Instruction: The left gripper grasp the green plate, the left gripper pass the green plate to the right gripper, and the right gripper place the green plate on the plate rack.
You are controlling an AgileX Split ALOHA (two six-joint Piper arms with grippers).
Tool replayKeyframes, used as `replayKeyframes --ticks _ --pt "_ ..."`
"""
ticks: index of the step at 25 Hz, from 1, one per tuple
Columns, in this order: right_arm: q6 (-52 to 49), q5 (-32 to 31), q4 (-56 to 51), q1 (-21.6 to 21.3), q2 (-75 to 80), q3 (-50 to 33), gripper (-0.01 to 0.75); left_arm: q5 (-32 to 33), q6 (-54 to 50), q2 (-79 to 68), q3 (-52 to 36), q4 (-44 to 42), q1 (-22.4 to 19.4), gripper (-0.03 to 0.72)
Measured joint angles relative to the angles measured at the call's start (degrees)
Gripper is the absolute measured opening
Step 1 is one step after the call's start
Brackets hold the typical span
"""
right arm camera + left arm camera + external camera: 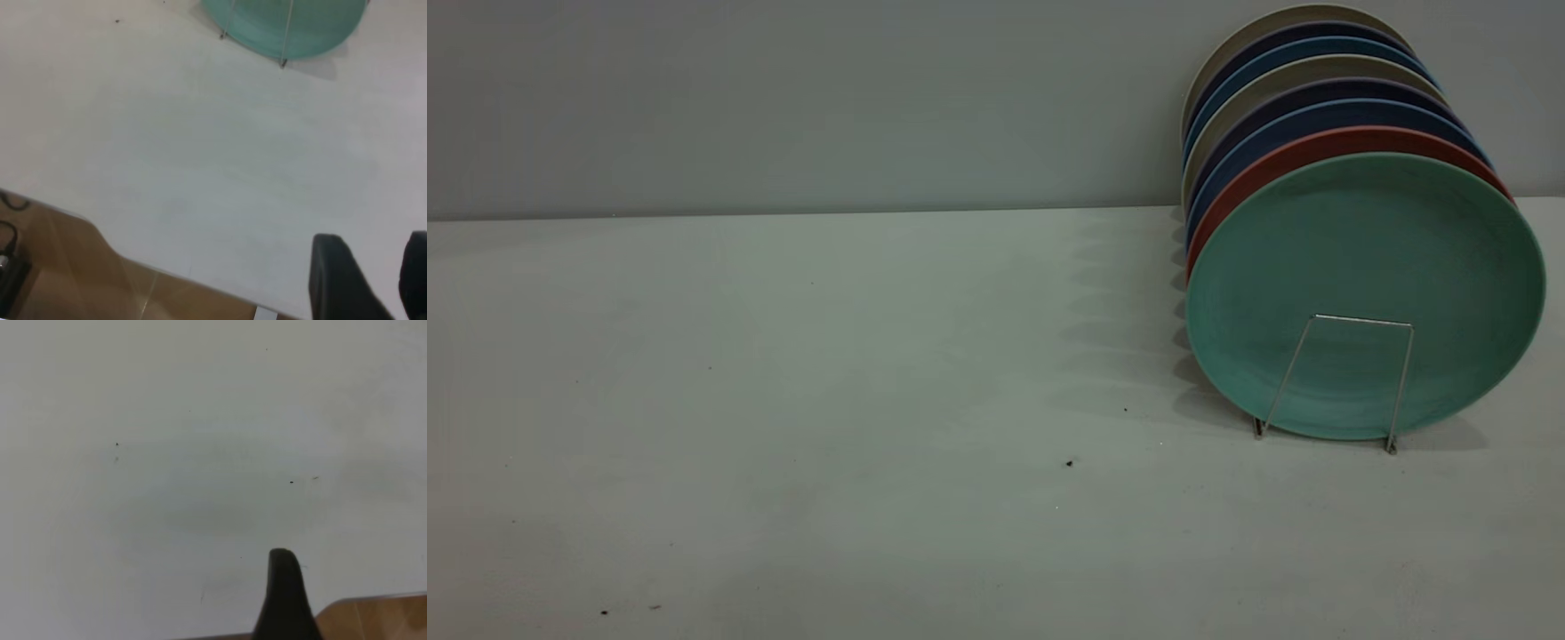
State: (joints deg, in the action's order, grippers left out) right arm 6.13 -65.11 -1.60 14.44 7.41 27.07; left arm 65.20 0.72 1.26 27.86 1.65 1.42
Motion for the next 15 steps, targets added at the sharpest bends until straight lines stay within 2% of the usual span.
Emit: replayKeyframes --ticks 8,15 --pt "-0.06 0.00 0.00 -0.55 -0.76 0.00 0.249 0.00 0.00 0.00 0.00 0.00 0.00 0.568" --pt "-0.06 0.00 0.00 -8.13 -4.24 0.00 0.249 0.00 0.00 0.00 0.00 -0.18 0.00 0.568"
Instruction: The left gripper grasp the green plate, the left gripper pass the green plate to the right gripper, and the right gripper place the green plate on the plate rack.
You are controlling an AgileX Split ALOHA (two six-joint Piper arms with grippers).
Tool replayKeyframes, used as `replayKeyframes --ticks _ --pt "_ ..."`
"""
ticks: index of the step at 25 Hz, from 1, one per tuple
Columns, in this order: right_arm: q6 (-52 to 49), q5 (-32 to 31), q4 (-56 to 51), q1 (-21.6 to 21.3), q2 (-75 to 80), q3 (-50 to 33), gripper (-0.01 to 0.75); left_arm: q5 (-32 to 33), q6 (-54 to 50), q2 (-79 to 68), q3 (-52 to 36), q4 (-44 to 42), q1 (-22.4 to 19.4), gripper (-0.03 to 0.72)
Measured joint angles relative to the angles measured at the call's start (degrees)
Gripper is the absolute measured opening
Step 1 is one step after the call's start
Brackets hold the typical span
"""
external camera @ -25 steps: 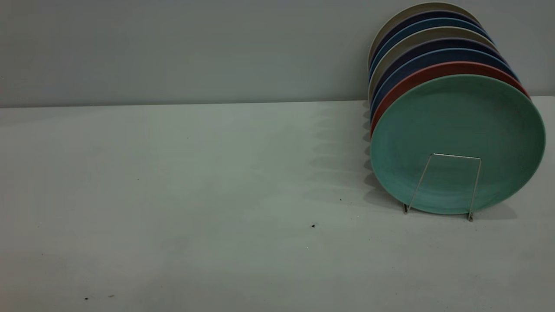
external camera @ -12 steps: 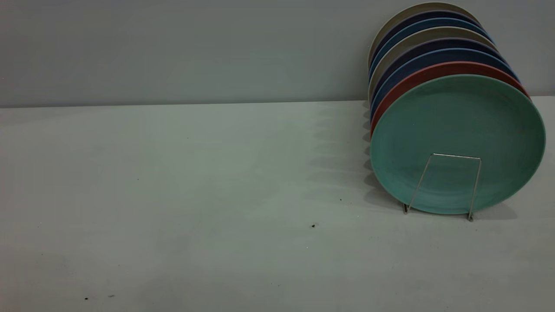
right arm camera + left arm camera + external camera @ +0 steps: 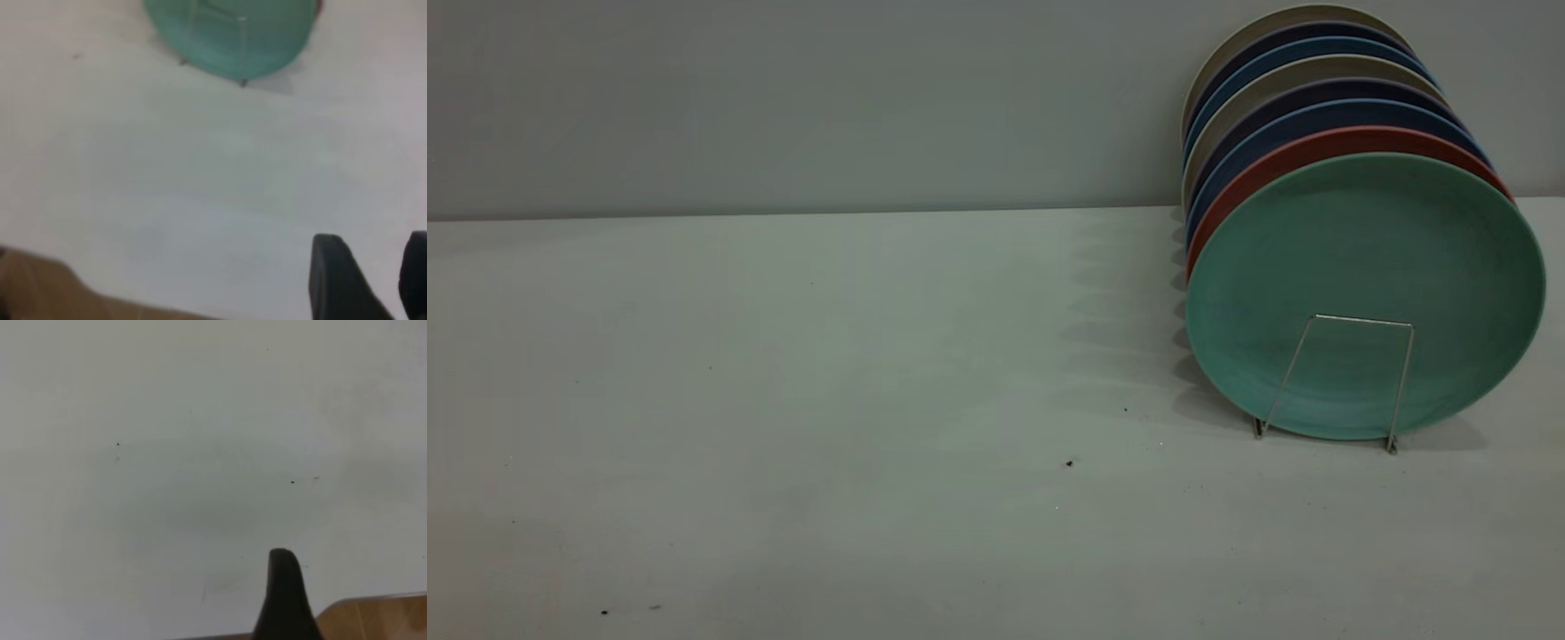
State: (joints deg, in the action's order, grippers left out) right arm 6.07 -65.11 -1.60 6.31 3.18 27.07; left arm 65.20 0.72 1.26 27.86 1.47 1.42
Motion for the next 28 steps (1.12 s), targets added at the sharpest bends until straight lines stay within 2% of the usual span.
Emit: replayKeyframes --ticks 6,28 --pt "0.00 -0.06 0.00 -4.16 -4.05 0.00 0.249 0.00 0.00 0.00 0.00 0.00 0.00 0.568" --pt "-0.05 -0.11 0.00 -4.54 -4.13 0.00 0.249 0.00 0.05 0.00 0.00 -0.05 0.00 0.568"
